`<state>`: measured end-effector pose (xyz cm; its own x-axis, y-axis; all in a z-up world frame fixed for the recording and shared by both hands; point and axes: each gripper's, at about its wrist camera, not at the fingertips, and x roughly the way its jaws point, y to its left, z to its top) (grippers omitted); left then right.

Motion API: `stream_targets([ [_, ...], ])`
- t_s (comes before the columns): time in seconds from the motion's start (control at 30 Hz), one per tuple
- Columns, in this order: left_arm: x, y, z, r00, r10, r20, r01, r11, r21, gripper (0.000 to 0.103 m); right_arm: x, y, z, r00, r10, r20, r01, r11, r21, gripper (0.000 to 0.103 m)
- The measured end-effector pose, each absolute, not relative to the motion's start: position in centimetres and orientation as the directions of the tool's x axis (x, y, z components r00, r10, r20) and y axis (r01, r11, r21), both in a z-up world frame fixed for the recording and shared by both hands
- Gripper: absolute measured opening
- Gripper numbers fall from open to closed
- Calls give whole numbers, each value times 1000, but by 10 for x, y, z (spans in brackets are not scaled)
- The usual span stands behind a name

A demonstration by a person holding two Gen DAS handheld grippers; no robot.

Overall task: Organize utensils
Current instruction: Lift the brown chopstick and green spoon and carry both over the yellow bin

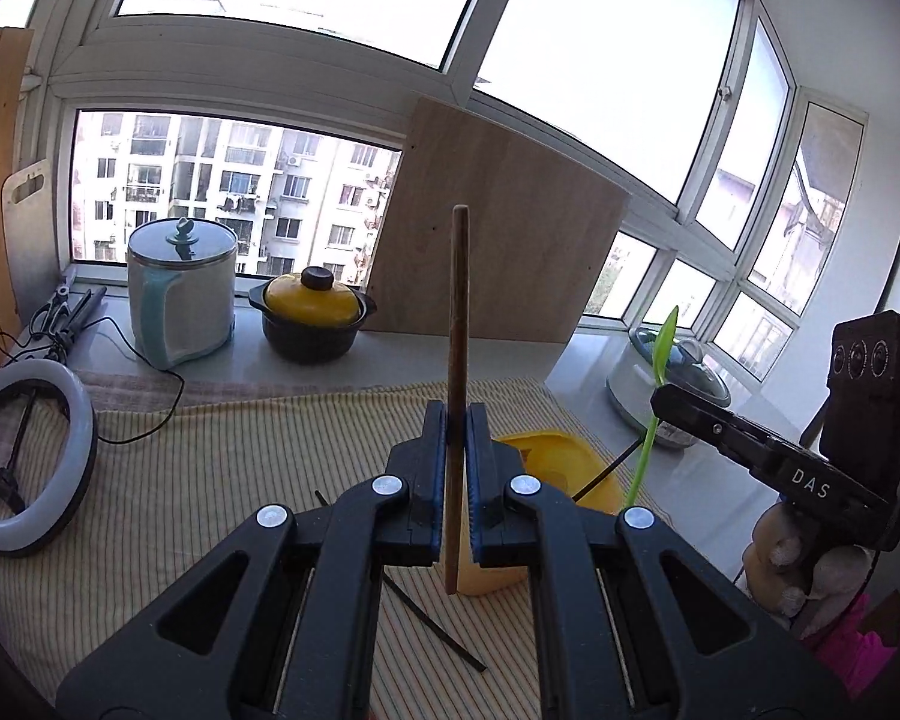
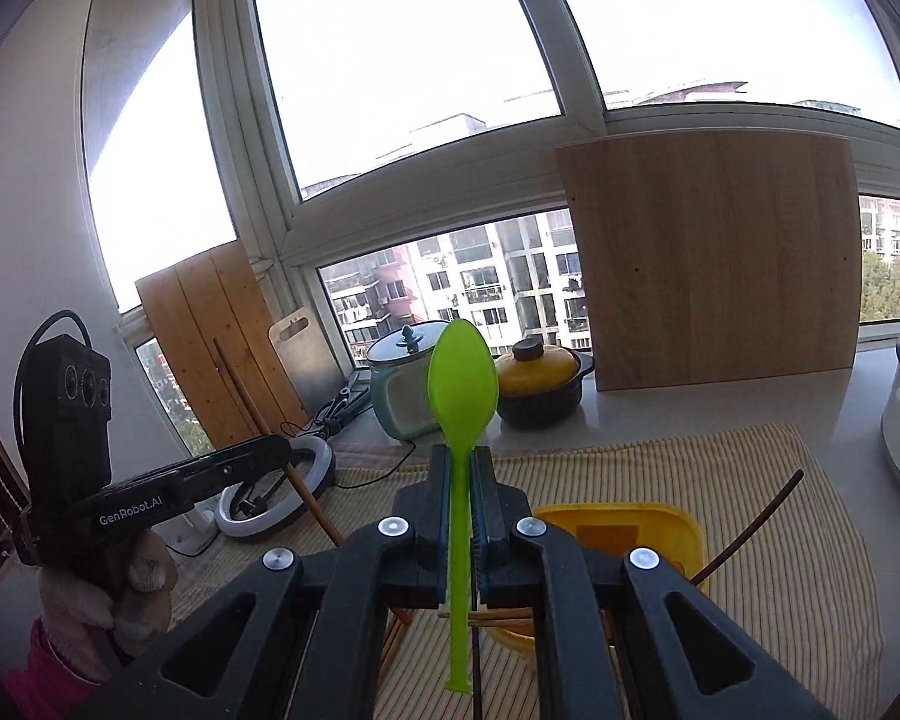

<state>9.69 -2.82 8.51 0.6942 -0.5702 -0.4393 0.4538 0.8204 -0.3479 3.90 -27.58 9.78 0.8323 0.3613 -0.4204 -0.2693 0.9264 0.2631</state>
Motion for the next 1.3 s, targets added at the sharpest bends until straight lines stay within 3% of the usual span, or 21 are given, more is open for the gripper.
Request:
stream_targets([
  [0.7, 125, -86, 111, 694, -585, -420, 500, 811, -303, 4, 60, -310, 92, 885, 230, -405, -141, 961, 239, 4],
  [1.3, 153, -113, 77, 654, -576, -491, 479, 817, -321, 4, 92, -320, 55, 863, 150, -482, -57, 978, 202, 4],
])
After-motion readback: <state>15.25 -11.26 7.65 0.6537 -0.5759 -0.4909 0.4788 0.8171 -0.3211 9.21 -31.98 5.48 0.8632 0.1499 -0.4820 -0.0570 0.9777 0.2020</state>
